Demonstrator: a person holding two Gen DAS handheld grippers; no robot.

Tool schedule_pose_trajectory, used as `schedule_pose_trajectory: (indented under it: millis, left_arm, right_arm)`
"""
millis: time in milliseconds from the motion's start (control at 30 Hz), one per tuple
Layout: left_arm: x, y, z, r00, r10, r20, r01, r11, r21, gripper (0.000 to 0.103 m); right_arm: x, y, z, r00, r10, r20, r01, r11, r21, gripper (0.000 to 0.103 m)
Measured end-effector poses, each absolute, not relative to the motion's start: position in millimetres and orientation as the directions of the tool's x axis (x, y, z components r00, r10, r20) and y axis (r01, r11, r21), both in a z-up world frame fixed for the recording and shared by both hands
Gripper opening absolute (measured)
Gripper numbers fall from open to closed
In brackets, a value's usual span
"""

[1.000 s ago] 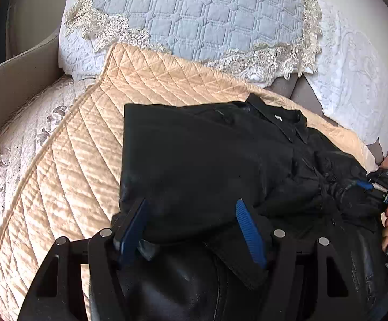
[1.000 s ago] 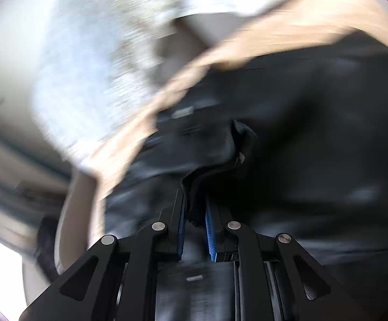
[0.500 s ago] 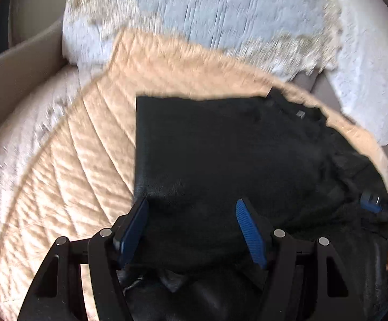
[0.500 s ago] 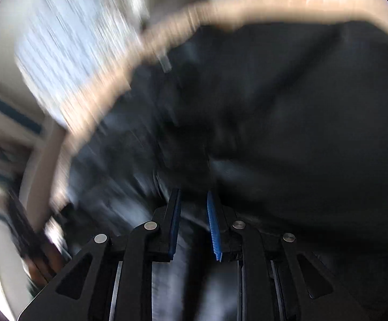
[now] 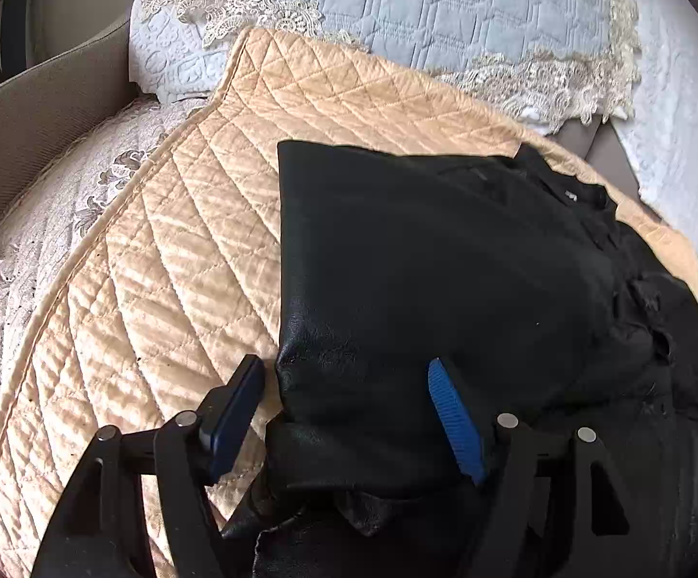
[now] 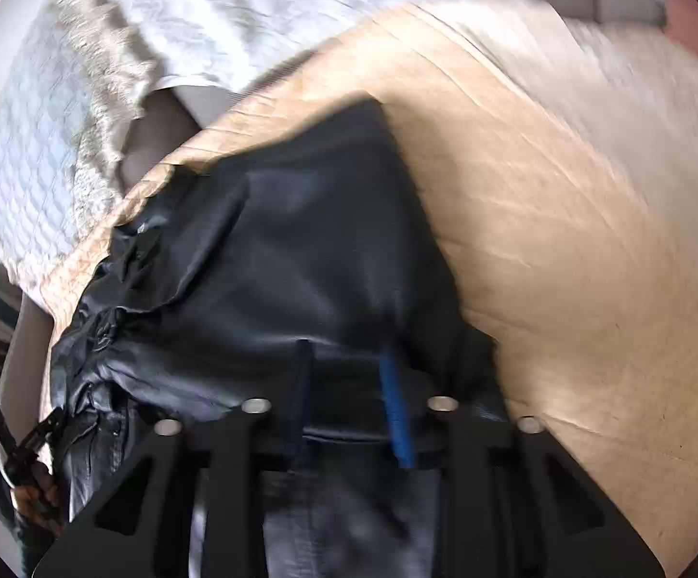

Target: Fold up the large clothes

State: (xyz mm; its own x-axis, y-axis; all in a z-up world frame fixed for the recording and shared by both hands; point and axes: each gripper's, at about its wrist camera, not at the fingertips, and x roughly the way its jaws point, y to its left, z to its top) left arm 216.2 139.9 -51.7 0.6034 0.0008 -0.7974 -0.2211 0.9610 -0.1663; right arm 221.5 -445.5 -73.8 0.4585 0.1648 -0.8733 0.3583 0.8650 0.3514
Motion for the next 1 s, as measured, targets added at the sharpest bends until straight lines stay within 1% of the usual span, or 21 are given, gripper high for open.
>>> schedule_pose_trajectory:
  millis: [100,167,200,267,333,367,433,467,500,533,600,667,700,767,867,1000]
  left_arm:
    - [209.0,136.1,-40.9,0.600,0.020,-0.800,-0.225,0.964,-0.144,0.072]
    - [197.1,133.4,-30.6,0.632,0.005,-0.775,-0.195,0.969,-0.152,0.072]
    - [192.7,131.5,-28.3,0.641,0.012,-0.768,-0.185,0.973,-0.139,0.072]
    - [190.6,129.1,-31.7,0.633,0.039,-0.774,-0.182,0.978,-0.099,0.072]
    - [197.4,130.8,-48.7,0.585,0.040,-0.810,-0.193,0.977,-0.091,0.073]
    - [197.9,132.8,-52.1,0.575,0.039,-0.817,-0.206,0.974,-0.099,0.073]
    - [192.0,130.8,-41.5,0.589,0.047,-0.807,-0.216,0.971,-0.101,0.072]
    - [186.4,128.8,-34.4,0.608,0.035,-0.793,-0.204,0.972,-0.114,0.072]
    - [180.3,125.5,-27.8,0.627,0.026,-0.779,-0.185,0.976,-0.117,0.072]
    - [173.7,122.6,-23.4,0.637,0.034,-0.770,-0.174,0.980,-0.100,0.072]
    - [160.7,122.2,-24.2,0.638,0.048,-0.769,-0.163,0.984,-0.074,0.072]
    - [156.4,125.5,-39.6,0.593,0.046,-0.804,-0.174,0.982,-0.072,0.072]
    - [158.2,125.3,-44.5,0.574,0.058,-0.817,-0.192,0.979,-0.065,0.072]
    - [148.0,125.2,-37.4,0.590,0.080,-0.803,-0.204,0.978,-0.052,0.072]
    - [125.9,123.8,-19.2,0.638,0.046,-0.769,-0.176,0.980,-0.088,0.072]
    - [90.5,124.6,-10.5,0.655,0.036,-0.755,-0.163,0.982,-0.095,0.072]
  right_arm:
    - [212.3,-445.6,-57.9,0.514,0.186,-0.837,0.334,0.856,0.395,0.023]
    - [208.0,-443.2,-46.5,0.563,0.226,-0.795,0.280,0.853,0.440,0.025]
    - [208.4,-444.0,-45.0,0.565,0.226,-0.794,0.275,0.855,0.439,0.025]
    - [212.7,-444.2,-53.8,0.533,0.193,-0.824,0.302,0.866,0.399,0.025]
    - [221.5,-441.6,-74.4,0.458,0.191,-0.868,0.326,0.873,0.364,0.025]
    - [214.5,-444.9,-65.9,0.464,0.184,-0.866,0.326,0.874,0.360,0.025]
    - [208.1,-432.7,-45.6,0.518,0.174,-0.838,0.279,0.891,0.358,0.026]
    - [202.7,-430.4,-38.2,0.538,0.187,-0.822,0.255,0.893,0.370,0.030]
    - [196.5,-426.7,-32.2,0.551,0.195,-0.811,0.236,0.896,0.376,0.037]
    - [191.8,-425.0,-30.4,0.550,0.188,-0.814,0.234,0.900,0.366,0.039]
    - [186.0,-430.4,-42.7,0.508,0.153,-0.848,0.278,0.903,0.329,0.042]
    - [184.7,-433.6,-68.5,0.393,0.154,-0.906,0.314,0.904,0.290,0.041]
    - [180.4,-431.3,-64.4,0.421,0.144,-0.895,0.302,0.909,0.289,0.041]
    - [173.9,-424.7,-51.2,0.435,0.141,-0.889,0.285,0.915,0.285,0.043]
    - [154.0,-417.3,-29.7,0.484,0.171,-0.858,0.235,0.919,0.316,0.049]
    - [116.9,-421.8,-16.9,0.523,0.180,-0.833,0.220,0.916,0.336,0.055]
